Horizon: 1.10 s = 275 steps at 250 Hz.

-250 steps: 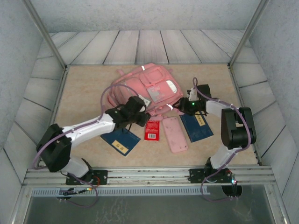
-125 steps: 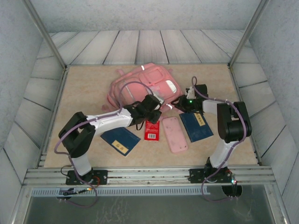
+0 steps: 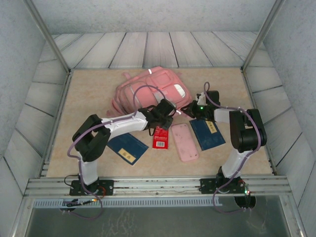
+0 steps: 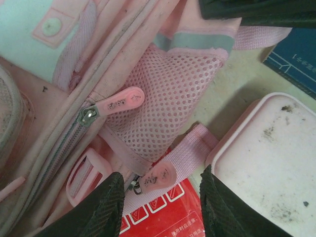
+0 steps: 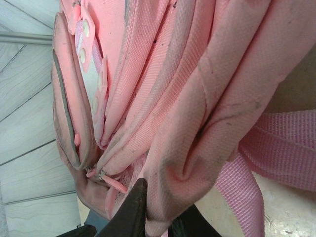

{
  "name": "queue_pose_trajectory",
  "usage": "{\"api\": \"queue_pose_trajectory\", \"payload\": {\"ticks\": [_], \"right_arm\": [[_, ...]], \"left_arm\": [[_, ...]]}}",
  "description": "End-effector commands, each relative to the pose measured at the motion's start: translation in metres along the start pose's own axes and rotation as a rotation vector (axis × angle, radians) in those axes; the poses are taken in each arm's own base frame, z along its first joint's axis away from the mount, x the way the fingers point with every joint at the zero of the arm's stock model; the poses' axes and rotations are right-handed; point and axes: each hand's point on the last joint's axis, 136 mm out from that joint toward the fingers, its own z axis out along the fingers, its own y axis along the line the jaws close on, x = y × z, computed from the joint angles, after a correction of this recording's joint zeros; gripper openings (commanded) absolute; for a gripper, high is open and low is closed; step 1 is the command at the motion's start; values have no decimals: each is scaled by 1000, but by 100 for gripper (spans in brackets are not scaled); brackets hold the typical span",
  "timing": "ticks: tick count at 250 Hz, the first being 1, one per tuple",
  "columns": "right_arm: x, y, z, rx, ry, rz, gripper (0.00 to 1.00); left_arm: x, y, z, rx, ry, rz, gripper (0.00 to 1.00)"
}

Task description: Pack the student bag

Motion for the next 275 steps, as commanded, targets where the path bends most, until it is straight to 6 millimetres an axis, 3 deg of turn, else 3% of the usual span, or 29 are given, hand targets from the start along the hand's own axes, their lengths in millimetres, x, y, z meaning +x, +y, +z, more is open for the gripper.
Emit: {"api": "queue_pose_trajectory", "payload": {"ticks": [1, 79, 149, 222, 275], "right_arm": [[2, 24, -5, -76, 9, -38, 15], [3, 30, -9, -92, 5, -44, 15], [6, 31, -12, -83, 19, -65, 15], [2, 31, -12, -76, 14, -69, 15], [-25, 28, -22, -23, -24, -103, 15]], "left_arm": [[7, 3, 3, -43, 41, -6, 43], [7, 9, 15, -100, 78, -12, 37], [4, 14, 19, -130, 72, -41, 26], [-1, 20, 4, -160, 55, -64, 10], [3, 33, -19, -206, 49, -121, 0]]}}
